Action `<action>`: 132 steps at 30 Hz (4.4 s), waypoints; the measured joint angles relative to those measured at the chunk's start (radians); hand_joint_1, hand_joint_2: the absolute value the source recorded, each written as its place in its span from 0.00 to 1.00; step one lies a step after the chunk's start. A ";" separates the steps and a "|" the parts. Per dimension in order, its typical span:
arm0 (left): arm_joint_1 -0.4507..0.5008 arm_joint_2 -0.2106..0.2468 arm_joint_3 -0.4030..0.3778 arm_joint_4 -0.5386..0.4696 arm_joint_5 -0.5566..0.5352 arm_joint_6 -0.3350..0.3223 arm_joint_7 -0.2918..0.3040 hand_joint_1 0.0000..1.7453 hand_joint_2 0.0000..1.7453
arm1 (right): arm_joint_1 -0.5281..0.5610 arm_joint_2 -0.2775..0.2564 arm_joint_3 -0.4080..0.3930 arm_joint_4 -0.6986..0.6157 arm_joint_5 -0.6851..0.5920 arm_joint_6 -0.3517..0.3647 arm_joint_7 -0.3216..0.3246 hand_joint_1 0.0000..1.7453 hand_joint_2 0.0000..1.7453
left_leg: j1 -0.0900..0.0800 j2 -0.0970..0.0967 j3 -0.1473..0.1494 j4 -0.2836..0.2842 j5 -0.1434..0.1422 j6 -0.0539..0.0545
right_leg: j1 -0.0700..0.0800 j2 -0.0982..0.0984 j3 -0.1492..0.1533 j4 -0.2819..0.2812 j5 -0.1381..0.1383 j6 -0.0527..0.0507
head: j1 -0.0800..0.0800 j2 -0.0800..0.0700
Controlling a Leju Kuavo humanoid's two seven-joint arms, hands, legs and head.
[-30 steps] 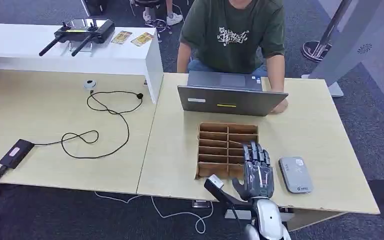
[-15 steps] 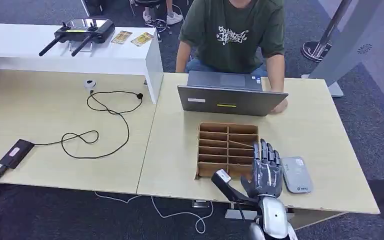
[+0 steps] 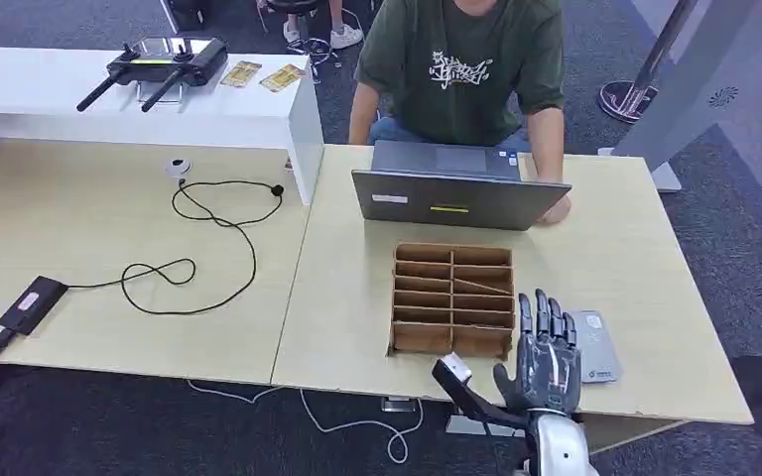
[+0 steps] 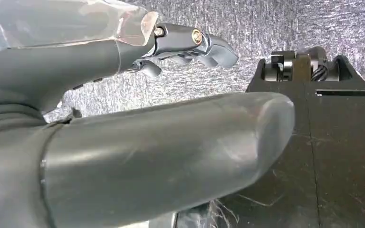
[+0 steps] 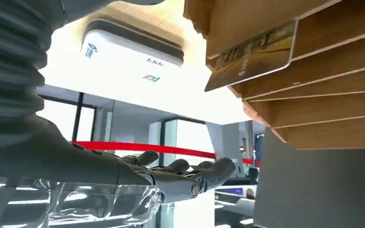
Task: Pass the card to the sensor for recognition and then transmit it.
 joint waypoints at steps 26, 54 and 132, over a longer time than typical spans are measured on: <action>0.001 0.003 -0.002 0.000 -0.005 -0.019 -0.010 0.00 0.00 | -0.078 0.102 -0.044 0.174 -0.001 -0.034 -0.201 0.00 1.00 | 0.000 0.000 0.000 0.000 0.000 0.000 | 0.000 0.000 0.000 0.000 0.000 0.000 | 0.000 0.000; 0.000 0.003 -0.017 0.000 -0.005 -0.012 -0.013 0.00 0.00 | -0.116 0.073 -0.045 0.204 0.000 -0.048 -0.087 0.00 1.00 | 0.000 0.000 0.000 0.000 0.000 0.000 | 0.000 0.000 0.000 0.000 0.000 0.000 | 0.000 0.000; 0.007 0.008 -0.018 0.000 0.012 0.006 -0.029 0.00 0.00 | -0.117 0.039 -0.019 0.188 0.000 -0.012 -0.072 0.00 1.00 | 0.000 0.000 0.000 0.000 0.000 0.000 | 0.000 0.000 0.000 0.000 0.000 0.000 | 0.000 0.000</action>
